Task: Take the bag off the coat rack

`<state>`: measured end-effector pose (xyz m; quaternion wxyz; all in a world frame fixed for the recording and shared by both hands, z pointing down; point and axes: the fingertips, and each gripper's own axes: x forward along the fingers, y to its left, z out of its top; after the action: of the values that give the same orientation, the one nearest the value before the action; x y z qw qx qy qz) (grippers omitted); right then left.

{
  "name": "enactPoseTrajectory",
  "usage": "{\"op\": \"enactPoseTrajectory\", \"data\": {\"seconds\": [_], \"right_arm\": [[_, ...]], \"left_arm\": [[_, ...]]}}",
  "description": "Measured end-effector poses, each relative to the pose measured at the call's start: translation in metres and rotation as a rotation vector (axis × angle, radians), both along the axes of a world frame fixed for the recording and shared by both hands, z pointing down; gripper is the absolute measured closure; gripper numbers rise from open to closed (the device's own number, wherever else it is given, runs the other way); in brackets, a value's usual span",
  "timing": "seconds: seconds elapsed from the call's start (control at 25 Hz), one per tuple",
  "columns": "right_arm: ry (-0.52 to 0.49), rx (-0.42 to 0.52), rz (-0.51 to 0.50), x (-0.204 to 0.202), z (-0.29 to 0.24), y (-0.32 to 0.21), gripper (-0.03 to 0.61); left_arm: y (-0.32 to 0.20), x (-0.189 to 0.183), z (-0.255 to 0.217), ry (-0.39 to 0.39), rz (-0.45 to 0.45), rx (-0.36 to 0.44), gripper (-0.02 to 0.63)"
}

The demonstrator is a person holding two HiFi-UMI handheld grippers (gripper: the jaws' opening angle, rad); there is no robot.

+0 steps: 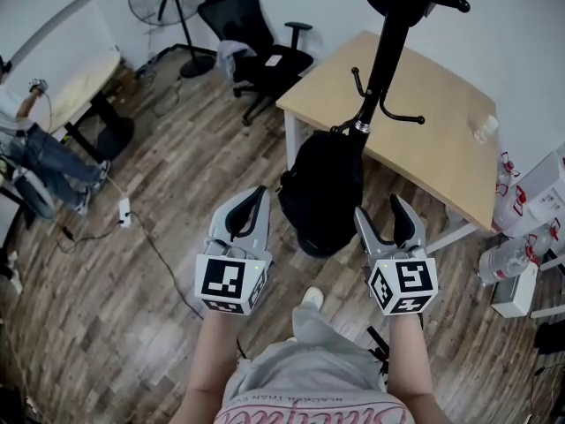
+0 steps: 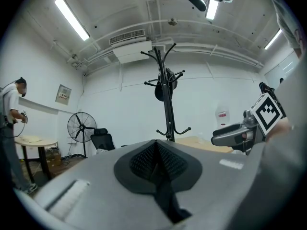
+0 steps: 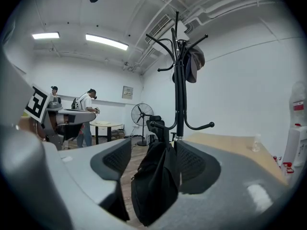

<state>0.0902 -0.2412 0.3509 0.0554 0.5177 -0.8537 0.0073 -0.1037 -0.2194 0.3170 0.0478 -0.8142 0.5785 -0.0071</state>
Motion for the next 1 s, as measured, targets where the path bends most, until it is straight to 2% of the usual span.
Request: {"op": "enactPoseTrajectory", "data": {"seconds": [0.32, 0.6, 0.84, 1.0], "right_arm": [[0.047, -0.08, 0.009, 0.001, 0.036, -0.07, 0.3], [0.121, -0.162, 0.016, -0.005, 0.076, -0.103, 0.313], [0.191, -0.208, 0.096, -0.006, 0.105, -0.116, 0.331], [0.188, -0.243, 0.179, -0.001, 0.12, -0.12, 0.331]], "left_arm": [[-0.064, -0.004, 0.009, -0.008, -0.02, -0.036, 0.594], [-0.1, -0.005, 0.029, -0.014, -0.029, -0.098, 0.594], [-0.115, -0.009, 0.041, -0.016, -0.02, -0.134, 0.594], [-0.119, -0.011, 0.046, -0.018, 0.001, -0.155, 0.594]]}}
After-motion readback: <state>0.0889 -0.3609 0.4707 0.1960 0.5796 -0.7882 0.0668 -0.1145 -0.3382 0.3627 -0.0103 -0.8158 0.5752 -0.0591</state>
